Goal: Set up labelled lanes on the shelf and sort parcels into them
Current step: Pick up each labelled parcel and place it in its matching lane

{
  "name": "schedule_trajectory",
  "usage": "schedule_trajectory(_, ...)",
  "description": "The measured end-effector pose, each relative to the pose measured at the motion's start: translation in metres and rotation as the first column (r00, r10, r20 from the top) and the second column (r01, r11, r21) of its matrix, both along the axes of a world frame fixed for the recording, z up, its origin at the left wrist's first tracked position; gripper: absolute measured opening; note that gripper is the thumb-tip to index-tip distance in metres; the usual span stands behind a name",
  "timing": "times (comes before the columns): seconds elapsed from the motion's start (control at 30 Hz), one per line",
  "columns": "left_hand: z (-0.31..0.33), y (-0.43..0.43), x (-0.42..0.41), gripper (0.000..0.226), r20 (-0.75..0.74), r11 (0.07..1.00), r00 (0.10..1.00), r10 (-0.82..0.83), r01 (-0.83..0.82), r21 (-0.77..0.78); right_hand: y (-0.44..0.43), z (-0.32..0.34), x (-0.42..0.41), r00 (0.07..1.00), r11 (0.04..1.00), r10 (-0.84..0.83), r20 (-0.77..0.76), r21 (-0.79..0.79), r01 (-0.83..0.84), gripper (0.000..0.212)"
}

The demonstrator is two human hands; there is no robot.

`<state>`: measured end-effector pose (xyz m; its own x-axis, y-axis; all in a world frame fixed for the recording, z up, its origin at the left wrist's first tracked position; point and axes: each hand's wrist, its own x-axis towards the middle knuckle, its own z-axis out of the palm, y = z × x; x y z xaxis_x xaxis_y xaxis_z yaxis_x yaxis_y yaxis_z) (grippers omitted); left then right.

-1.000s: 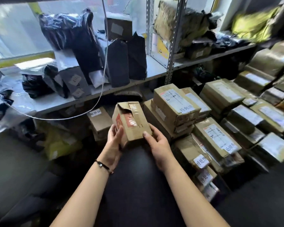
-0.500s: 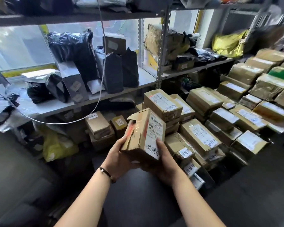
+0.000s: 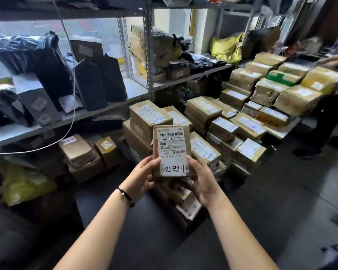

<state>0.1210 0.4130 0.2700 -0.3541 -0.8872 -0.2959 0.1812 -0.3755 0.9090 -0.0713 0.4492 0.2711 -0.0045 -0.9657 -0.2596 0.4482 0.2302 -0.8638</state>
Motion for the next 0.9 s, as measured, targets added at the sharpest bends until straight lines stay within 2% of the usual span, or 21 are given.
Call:
schedule_trajectory(0.17,0.000,-0.011,-0.038,0.057,-0.078,1.000,0.997,0.012,-0.012,-0.006,-0.011,0.005,-0.050,0.994,0.996,0.079,-0.074,-0.024,-0.081,0.057)
schedule_trajectory(0.3,-0.005,-0.023,-0.106,0.058,-0.071,1.000,0.997,-0.005,0.006,0.014,-0.015,0.005,-0.120,0.995,0.997,0.078,-0.062,-0.018,-0.080,0.062)
schedule_trajectory(0.43,-0.012,-0.029,-0.172,0.046,-0.030,0.999,0.999,-0.032,0.033,0.023,-0.022,-0.002,-0.189,0.994,0.999,0.049,-0.102,0.022,-0.047,0.061)
schedule_trajectory(0.6,-0.025,-0.032,-0.220,0.039,-0.021,0.995,0.997,-0.075,0.076,0.058,-0.029,-0.025,-0.237,0.991,0.995,0.040,-0.126,0.092,-0.028,0.056)
schedule_trajectory(0.73,-0.039,-0.044,-0.237,0.063,0.028,0.993,0.995,-0.099,0.096,0.075,-0.042,-0.035,-0.263,0.993,0.991,-0.007,-0.122,0.132,0.023,0.055)
schedule_trajectory(0.9,-0.052,-0.070,-0.251,0.067,0.068,0.992,0.992,-0.102,0.097,0.081,-0.077,-0.049,-0.281,0.991,0.983,0.062,-0.115,0.178,-0.041,0.057)
